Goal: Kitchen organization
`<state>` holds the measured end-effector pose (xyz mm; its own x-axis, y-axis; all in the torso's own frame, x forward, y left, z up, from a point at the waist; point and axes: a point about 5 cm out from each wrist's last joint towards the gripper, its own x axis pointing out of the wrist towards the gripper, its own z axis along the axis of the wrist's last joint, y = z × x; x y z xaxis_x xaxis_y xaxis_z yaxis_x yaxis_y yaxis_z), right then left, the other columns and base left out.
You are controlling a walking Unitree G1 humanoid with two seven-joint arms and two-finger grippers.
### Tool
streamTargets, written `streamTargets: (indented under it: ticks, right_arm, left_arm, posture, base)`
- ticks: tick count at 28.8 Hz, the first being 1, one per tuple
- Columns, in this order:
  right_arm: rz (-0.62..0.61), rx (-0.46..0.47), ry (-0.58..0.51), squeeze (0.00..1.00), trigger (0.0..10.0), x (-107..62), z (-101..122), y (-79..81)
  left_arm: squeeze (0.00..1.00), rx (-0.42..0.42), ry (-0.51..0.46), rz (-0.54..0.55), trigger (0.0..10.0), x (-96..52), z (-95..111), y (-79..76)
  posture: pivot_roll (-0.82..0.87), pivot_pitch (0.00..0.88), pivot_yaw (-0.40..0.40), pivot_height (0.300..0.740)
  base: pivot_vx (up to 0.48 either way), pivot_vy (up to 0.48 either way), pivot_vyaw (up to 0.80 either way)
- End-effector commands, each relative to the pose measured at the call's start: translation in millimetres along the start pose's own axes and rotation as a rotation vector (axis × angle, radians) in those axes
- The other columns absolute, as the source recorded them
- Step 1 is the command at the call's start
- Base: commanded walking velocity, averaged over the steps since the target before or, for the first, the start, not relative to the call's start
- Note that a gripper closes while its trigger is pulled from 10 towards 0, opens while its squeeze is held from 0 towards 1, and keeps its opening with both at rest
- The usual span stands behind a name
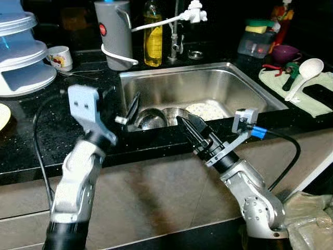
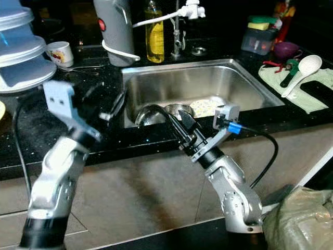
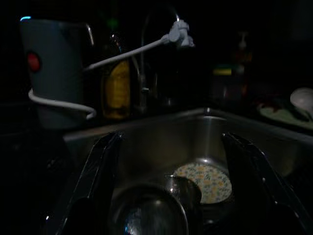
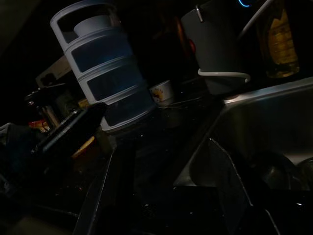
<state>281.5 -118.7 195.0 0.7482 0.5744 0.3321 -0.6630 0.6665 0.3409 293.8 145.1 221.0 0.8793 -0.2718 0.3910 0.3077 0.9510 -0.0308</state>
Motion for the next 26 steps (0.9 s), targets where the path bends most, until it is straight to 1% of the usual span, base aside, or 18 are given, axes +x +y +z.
streamTargets:
  ticks: [1,5,6,9,15,19,26]
  right_arm:
    - [0.003,0.002,0.011,0.00,10.0,1.9,-5,0.8]
    - [-0.004,-0.004,0.012,0.00,10.0,3.8,-5,0.0]
    - [-0.003,-0.009,0.015,0.00,10.0,4.3,-5,-0.5]
    - [0.023,-0.023,0.027,0.00,10.0,5.1,-6,0.5]
    - [0.032,-0.034,0.036,0.00,10.0,5.1,-6,0.2]
    - [0.039,-0.036,0.043,0.00,10.0,4.8,-6,0.6]
    - [0.051,-0.035,0.046,0.00,10.0,4.8,-7,1.8]
  left_arm:
    - [0.00,0.036,0.014,0.048,10.0,-4.5,4,2.8]
    - [0.00,0.064,0.028,0.082,10.0,-6.6,5,7.1]
    - [0.00,0.078,0.040,0.109,10.0,-8.4,4,10.5]
    - [0.00,0.125,0.072,0.182,10.0,-12.9,2,19.4]
    - [0.00,0.147,0.100,0.247,10.0,-18.3,0,26.5]
    - [0.00,0.149,0.106,0.256,10.0,-19.3,1,26.0]
    - [0.00,0.151,0.114,0.254,10.0,-16.6,0,22.0]
  posture:
    - [-0.05,0.000,-0.040,0.740]
    - [-0.05,0.000,-0.043,0.740]
    - [-0.04,0.000,-0.041,0.740]
    - [-0.04,0.000,-0.039,0.740]
    - [-0.05,0.000,-0.041,0.740]
    - [-0.04,0.000,-0.044,0.740]
    - [-0.05,0.000,-0.043,0.740]
  base:
    - [0.000,0.000,0.00]
    - [0.000,0.000,0.00]
    - [0.000,0.000,0.43]
    - [0.000,0.000,0.80]
    - [0.000,0.000,0.80]
    - [0.000,0.000,0.80]
    - [0.000,0.000,0.80]
